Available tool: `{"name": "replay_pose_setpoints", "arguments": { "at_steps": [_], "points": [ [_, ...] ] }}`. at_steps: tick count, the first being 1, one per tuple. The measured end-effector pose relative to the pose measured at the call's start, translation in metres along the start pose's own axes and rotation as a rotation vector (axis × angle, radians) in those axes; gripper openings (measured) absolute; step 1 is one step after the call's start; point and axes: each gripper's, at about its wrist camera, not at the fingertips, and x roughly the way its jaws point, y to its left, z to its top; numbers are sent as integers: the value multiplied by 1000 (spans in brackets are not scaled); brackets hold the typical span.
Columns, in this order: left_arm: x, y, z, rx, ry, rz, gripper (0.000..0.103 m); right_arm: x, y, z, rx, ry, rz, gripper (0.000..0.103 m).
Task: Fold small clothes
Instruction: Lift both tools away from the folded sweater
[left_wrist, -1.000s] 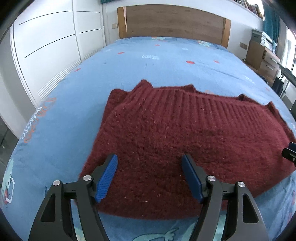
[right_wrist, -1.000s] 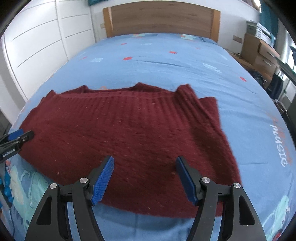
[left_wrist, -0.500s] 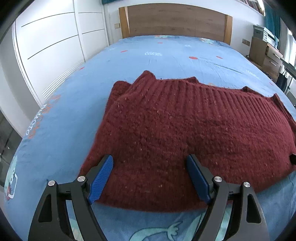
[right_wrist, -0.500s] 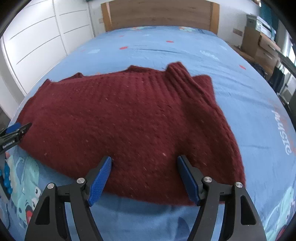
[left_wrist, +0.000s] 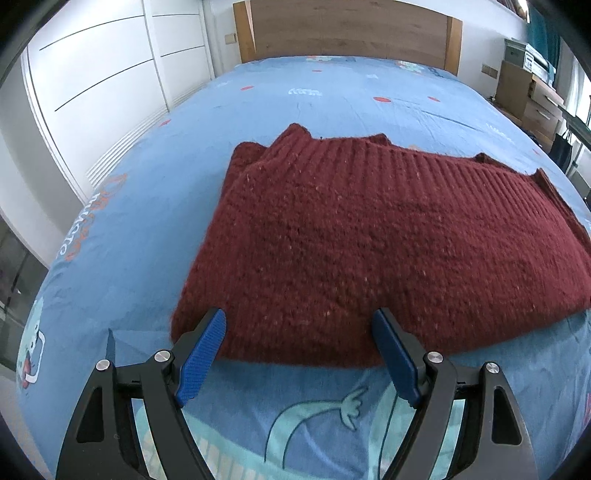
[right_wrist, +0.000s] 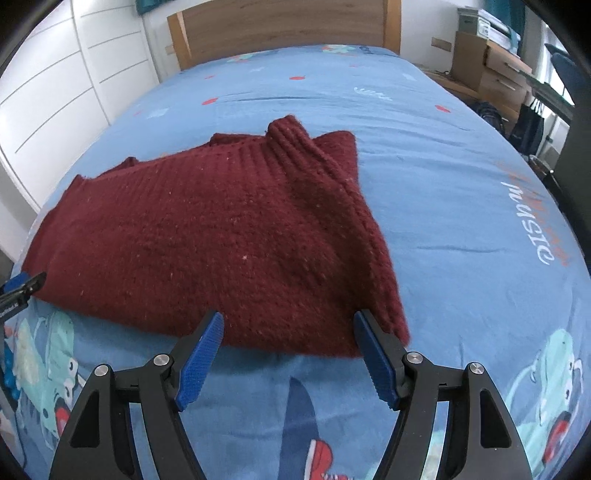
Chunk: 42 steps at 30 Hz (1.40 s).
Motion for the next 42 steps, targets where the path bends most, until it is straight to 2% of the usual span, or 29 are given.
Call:
{"name": "replay_pose_setpoints", "arguments": {
  "at_steps": [11, 17, 20, 24, 34, 37, 42],
  "points": [
    [-11, 13, -18, -47, 48, -38, 77, -31, -12, -25, 52, 0, -10, 74],
    [-18, 29, -26, -133, 86, -140, 77, -43, -6, -36, 40, 3, -4, 74],
    [-21, 41, -29, -204, 102, -218, 77, -47, 1, -43, 25, 7, 4, 74],
    [-20, 63, -32, -359, 124, -333, 77, -49, 8, -51, 12, 12, 16, 74],
    [-3, 87, -18, -609, 129, -535, 76, -55, 3, -62, 40, 8, 40, 74],
    [11, 93, -15, -689, 137, -574, 76, -56, 1, -64, 54, 8, 45, 74],
    [33, 107, -11, -789, 126, -584, 75, -55, -6, -68, 78, 13, 50, 74]
  ]
}}
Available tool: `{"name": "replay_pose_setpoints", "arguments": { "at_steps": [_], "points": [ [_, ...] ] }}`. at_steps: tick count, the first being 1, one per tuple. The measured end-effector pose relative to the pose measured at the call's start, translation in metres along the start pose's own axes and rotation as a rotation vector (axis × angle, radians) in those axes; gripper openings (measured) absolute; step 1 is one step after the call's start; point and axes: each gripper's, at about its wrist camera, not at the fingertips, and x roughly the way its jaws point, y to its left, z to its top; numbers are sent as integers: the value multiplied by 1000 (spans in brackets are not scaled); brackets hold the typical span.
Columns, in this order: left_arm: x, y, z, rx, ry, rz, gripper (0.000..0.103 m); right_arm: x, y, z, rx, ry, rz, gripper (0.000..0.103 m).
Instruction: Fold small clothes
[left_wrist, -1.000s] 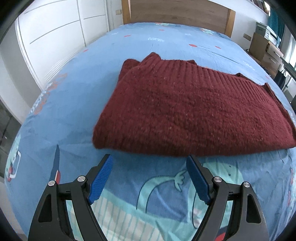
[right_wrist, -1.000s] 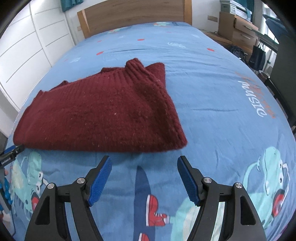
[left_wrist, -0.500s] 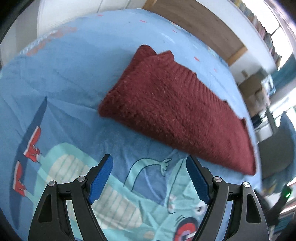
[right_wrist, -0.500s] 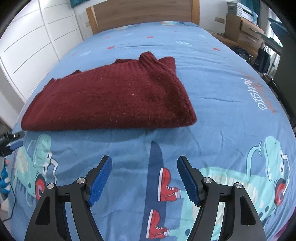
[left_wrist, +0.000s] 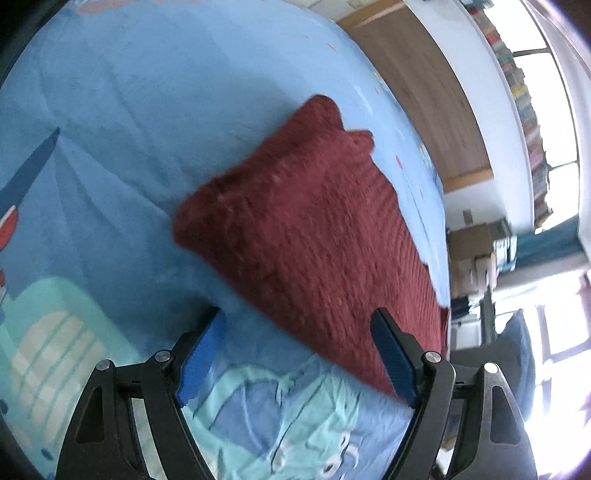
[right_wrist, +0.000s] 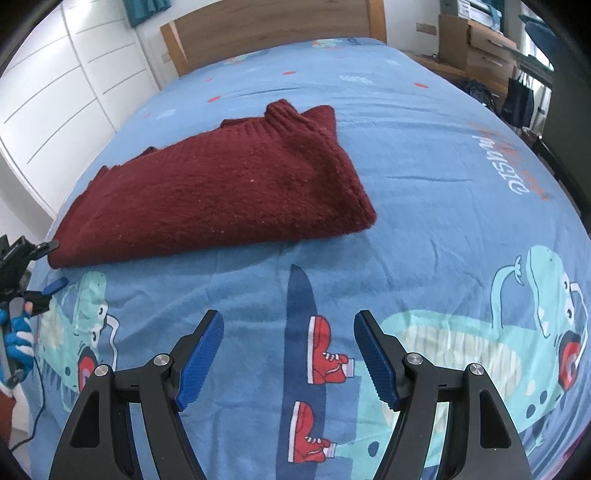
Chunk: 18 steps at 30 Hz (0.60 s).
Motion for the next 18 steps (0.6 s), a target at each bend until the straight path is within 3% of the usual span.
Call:
{"name": "replay_pose_setpoints", "arguments": {
  "at_steps": [18],
  "points": [
    [14, 35, 45, -233, -91, -195, 73, 0, 3, 3, 5, -6, 13, 74]
  ]
}}
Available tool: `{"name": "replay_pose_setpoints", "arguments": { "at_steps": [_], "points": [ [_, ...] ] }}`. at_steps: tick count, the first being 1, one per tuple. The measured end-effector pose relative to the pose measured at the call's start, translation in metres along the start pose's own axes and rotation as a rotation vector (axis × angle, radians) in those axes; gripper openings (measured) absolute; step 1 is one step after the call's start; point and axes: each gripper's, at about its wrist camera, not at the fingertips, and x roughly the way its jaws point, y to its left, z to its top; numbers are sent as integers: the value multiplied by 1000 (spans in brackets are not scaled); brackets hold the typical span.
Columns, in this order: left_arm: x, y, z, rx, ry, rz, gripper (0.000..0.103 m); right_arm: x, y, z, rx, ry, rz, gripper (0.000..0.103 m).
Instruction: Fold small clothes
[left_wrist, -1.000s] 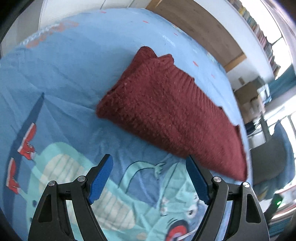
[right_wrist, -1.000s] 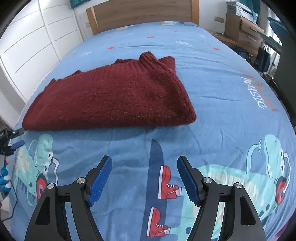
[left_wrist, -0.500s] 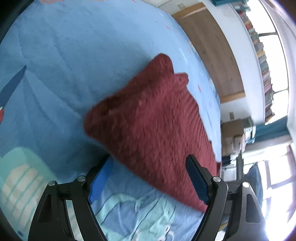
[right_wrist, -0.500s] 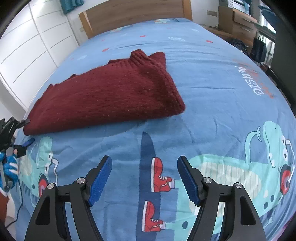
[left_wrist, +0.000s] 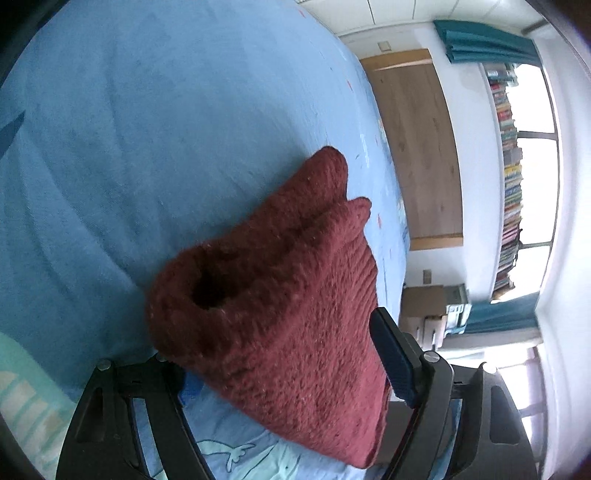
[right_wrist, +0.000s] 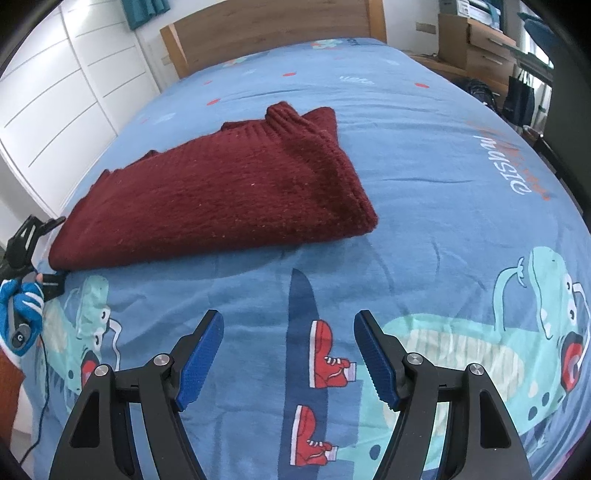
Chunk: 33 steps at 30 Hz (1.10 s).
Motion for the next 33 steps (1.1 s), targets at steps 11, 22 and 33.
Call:
{"name": "replay_pose_setpoints", "arguments": {
  "at_steps": [11, 22, 33],
  "points": [
    [11, 0, 34, -43, -9, -36, 68, 0, 2, 0, -6, 0, -3, 74],
    [5, 3, 35, -58, -9, -6, 23, -3, -2, 0, 4, -9, 19, 74],
    [8, -64, 20, 30, 12, -3, 22, -12, -23, -2, 47, -21, 45, 74]
  ]
}}
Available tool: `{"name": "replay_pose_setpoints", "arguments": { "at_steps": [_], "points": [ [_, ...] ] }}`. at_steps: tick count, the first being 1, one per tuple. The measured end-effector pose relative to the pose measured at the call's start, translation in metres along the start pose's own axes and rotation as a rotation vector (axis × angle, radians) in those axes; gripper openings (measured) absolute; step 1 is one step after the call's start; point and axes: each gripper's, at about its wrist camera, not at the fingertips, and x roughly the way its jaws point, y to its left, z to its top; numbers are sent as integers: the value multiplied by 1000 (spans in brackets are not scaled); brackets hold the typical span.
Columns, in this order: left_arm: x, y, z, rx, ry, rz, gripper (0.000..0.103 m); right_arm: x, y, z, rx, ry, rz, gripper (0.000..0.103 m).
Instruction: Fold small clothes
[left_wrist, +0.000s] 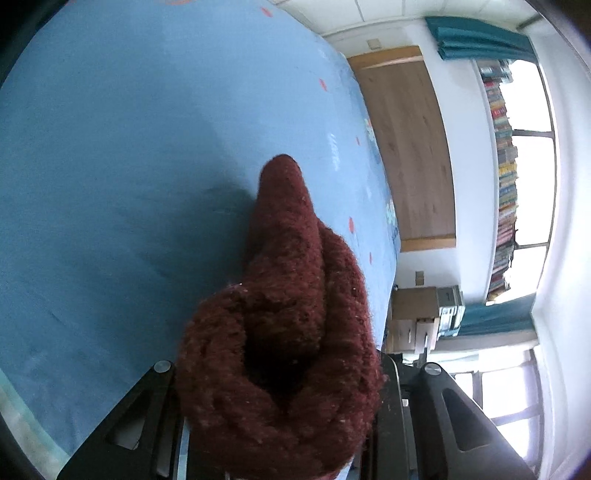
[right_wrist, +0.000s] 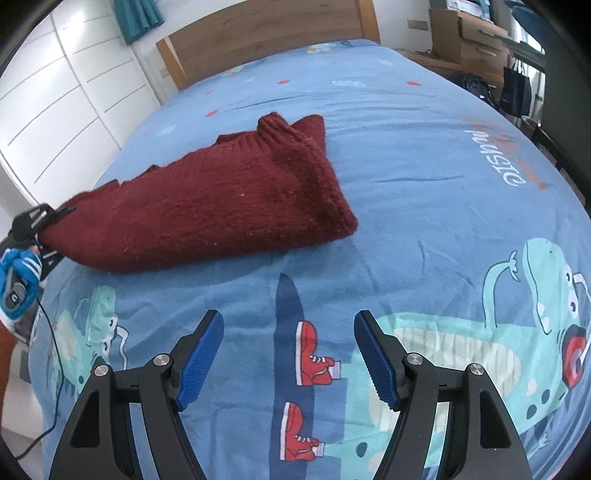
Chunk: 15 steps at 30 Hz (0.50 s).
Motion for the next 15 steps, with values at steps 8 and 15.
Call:
{"name": "replay_pose_setpoints", "arguments": {
  "at_steps": [8, 15],
  "points": [
    [26, -48, -32, 51, 49, -39, 21, 3, -5, -5, -23, 33, 1, 74],
    [59, -87, -65, 71, 122, -111, 20, -4, -18, -5, -23, 31, -20, 74]
  ]
}}
